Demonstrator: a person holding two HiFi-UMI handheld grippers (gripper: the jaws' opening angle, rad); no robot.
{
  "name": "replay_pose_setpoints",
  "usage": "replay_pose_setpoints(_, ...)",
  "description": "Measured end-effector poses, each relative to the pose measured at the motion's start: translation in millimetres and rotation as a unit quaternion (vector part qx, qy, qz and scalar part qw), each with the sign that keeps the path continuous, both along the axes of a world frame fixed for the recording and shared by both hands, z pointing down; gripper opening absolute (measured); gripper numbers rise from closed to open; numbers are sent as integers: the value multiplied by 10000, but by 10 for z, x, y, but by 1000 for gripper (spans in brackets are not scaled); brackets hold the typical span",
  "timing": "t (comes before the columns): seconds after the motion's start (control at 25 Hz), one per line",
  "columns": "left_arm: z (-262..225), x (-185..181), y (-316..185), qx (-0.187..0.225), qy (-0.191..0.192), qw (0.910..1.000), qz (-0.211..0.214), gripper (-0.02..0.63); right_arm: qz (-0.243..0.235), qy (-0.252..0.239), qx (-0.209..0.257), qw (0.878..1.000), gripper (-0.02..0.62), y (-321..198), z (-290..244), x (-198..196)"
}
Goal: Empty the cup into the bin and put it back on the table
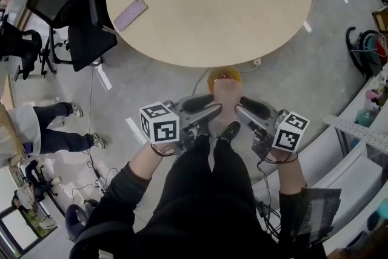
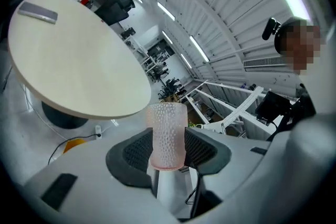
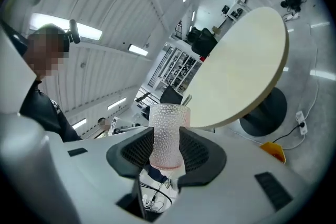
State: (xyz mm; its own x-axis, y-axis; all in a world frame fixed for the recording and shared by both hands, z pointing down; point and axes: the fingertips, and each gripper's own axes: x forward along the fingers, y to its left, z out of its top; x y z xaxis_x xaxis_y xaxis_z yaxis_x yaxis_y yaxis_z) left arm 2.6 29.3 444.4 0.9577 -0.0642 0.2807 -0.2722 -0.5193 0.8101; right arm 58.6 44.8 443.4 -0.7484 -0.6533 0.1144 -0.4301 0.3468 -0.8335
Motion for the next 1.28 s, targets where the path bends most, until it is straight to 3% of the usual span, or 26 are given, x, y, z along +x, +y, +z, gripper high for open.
replay_pose_setpoints(0.24, -667, -21, 118, 888, -26, 9959, 159, 204, -286, 354, 662, 9968, 156, 113, -641, -30)
replay_pose_setpoints(0.52, -1242, -38, 298, 1845, -46, 9825, 236, 204, -506, 892, 1426, 9844, 156, 280, -1195, -62)
replay_pose_setpoints(0.72, -1451, -85, 322, 2769, -416, 9593, 363, 204, -923, 1851, 2020, 9573, 156, 273, -1427, -151)
replay_pose_setpoints(0.88, -1429, -92, 323, 3268, -743, 9415, 367, 204, -1115, 2511, 2346, 9325, 156, 257, -1428, -176)
replay_pose_setpoints(1.08, -1290, -176, 146, 3884, -1380, 9097, 509, 204, -1313, 3165, 2344, 9098, 152, 61, -1262, -297)
replay_pose_setpoints(1.28, -1077, -282, -266, 4065, -1705, 8954, 626, 204, -1404, 3673, 2222, 8922, 149, -355, -1054, -424)
